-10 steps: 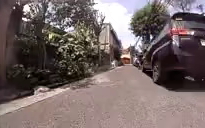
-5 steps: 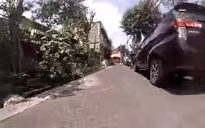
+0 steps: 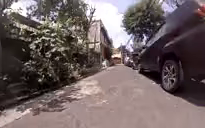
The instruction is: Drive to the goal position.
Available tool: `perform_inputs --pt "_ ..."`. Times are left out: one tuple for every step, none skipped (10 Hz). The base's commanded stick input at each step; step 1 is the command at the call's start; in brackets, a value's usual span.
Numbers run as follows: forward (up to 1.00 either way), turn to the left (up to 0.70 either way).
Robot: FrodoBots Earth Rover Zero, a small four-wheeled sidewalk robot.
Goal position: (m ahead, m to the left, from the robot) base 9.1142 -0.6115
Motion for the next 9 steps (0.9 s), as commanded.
perform_inputs --pt "1.0 -0.13" --pt "1.0 -0.27" --pt "1.0 -0.27" --pt "1.0 -0.27" --pt "1.0 -0.07" --pt "1.0 0.0" --pt "1.0 -0.11" --pt "1.0 -0.27" --pt "1.0 -0.27"
